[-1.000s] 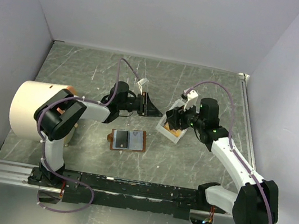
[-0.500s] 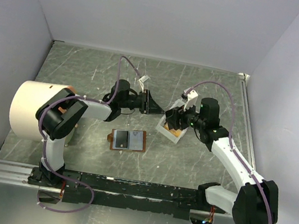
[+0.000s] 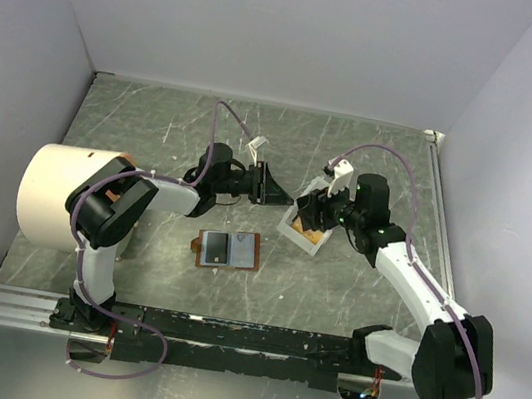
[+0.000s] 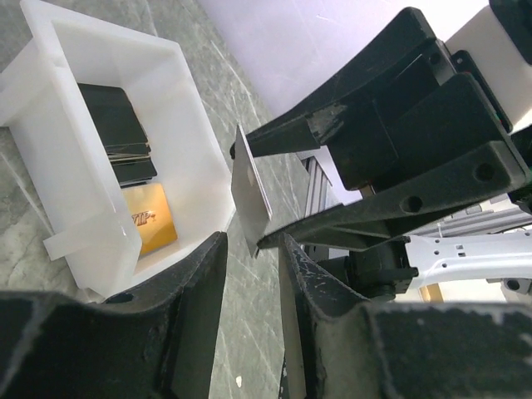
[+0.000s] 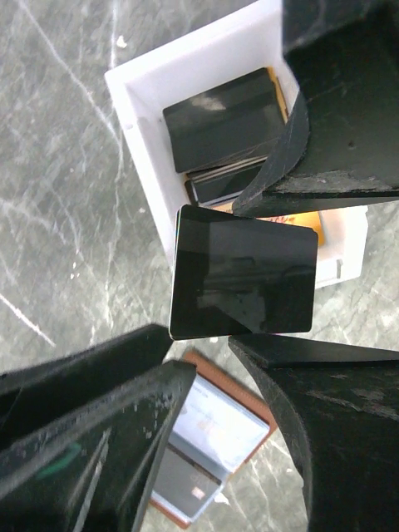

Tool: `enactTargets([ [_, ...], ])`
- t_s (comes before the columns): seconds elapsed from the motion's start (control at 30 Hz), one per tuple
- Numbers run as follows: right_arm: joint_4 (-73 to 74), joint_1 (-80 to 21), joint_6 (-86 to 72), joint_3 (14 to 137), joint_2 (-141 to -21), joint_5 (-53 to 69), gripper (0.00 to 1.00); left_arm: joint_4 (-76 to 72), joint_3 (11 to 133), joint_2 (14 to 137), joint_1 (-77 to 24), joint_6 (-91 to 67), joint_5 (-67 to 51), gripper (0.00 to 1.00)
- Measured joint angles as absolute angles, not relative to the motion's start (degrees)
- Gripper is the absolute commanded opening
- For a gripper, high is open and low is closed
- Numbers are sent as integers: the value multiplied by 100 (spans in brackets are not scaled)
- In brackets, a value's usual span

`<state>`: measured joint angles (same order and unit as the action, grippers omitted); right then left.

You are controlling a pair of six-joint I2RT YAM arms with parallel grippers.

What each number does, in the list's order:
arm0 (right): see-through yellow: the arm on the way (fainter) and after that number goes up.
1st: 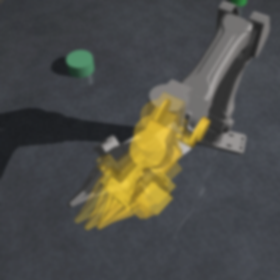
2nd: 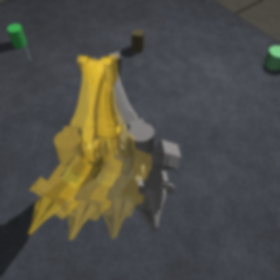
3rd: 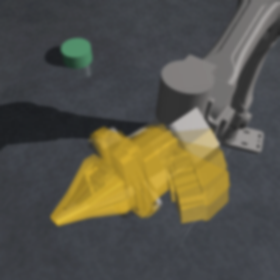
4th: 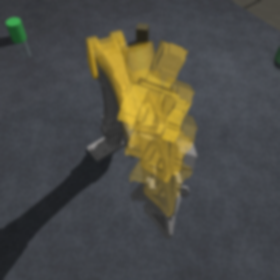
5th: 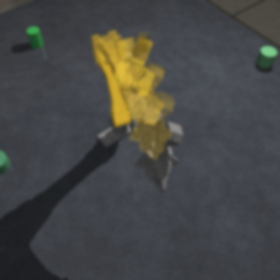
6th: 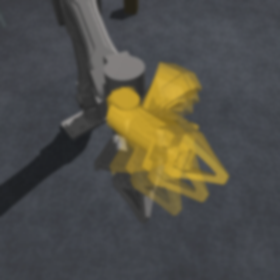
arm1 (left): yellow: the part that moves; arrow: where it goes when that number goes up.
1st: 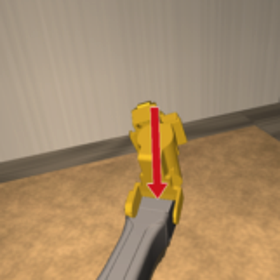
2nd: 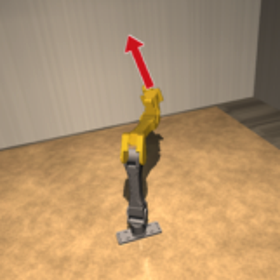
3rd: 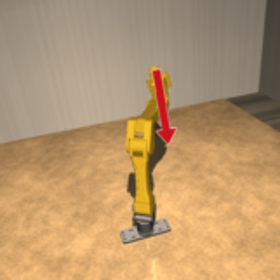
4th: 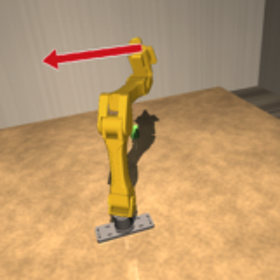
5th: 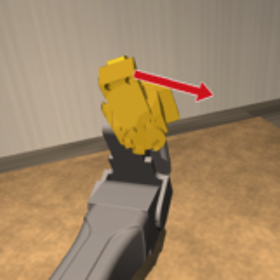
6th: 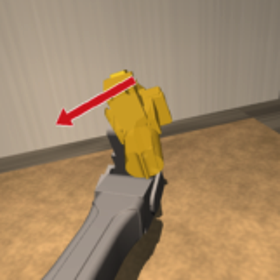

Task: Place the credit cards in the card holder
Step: Pick up the credit card from the storage box.

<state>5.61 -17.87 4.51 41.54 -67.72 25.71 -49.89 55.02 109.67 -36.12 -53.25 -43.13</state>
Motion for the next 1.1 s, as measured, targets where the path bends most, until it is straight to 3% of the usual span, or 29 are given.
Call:
enactTargets([
  [0.1, 569, -1750, 469, 4154, -6884, 2307, 39, -4906, 5502, 10965, -3616, -5238, -4274, 44],
  [0.2, 580, -1688, 508, 4154, -7063, 2158, 25, -4711, 5502, 10965, -3616, -5118, -4171, 44],
  [0.23, 578, -1662, 521, 4154, -7135, 2141, 24, -4630, 5502, 10965, -3616, -5076, -4130, 44],
  [0.37, 499, -1616, 537, 4154, -7439, 2126, 31, -4403, 5502, 10965, -3616, -4965, -4014, 45],
  [1.1, 239, -1605, 534, 3885, -7349, 2622, 32, -4121, 5776, 11153, -3782, -4525, -3918, 41],
])
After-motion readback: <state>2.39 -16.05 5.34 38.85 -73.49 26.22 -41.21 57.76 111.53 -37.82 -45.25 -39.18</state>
